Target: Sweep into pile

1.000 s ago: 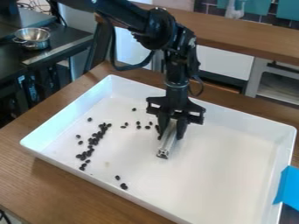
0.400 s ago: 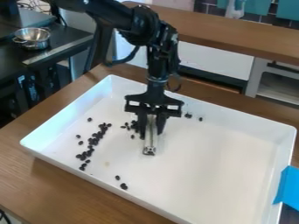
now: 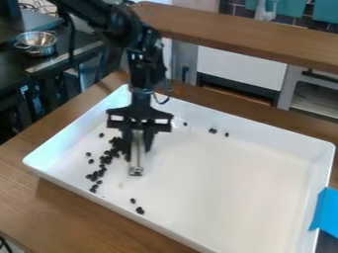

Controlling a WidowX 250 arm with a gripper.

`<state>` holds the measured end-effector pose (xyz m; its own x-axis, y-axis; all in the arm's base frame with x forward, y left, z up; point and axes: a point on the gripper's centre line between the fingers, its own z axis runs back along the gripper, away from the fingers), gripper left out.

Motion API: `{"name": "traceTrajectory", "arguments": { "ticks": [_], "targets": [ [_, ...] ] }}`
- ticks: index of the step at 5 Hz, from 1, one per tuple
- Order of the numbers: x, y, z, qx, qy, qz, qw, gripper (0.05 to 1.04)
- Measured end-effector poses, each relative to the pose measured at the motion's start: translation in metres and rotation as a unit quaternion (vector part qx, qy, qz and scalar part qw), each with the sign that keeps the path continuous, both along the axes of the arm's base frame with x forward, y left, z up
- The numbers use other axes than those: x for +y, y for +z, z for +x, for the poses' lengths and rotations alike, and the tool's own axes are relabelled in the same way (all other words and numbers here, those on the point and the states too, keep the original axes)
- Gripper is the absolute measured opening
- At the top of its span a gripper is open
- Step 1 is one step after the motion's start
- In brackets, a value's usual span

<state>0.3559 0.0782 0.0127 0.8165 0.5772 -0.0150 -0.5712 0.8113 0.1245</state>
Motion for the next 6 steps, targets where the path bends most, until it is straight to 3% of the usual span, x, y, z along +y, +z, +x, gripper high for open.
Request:
{"name": "traceTrajectory", "arguments": {
  "ticks": [2, 3, 4, 5, 6],
  "targets": [
    [0.018, 0.000, -0.035, 0.021, 0.026, -0.009, 0.9994, 0.393],
    [0.026, 0.000, -0.046, 0.033, 0.062, 0.001, 0.9975, 0.393],
    [0.027, 0.003, -0.057, 0.015, 0.064, -0.003, 0.9978, 0.393],
    [-0.005, 0.011, -0.048, -0.041, -0.007, -0.034, 0.9986, 0.393],
    [-0.059, 0.025, -0.015, -0.100, -0.081, -0.051, 0.9905, 0.394]
  ]
}}
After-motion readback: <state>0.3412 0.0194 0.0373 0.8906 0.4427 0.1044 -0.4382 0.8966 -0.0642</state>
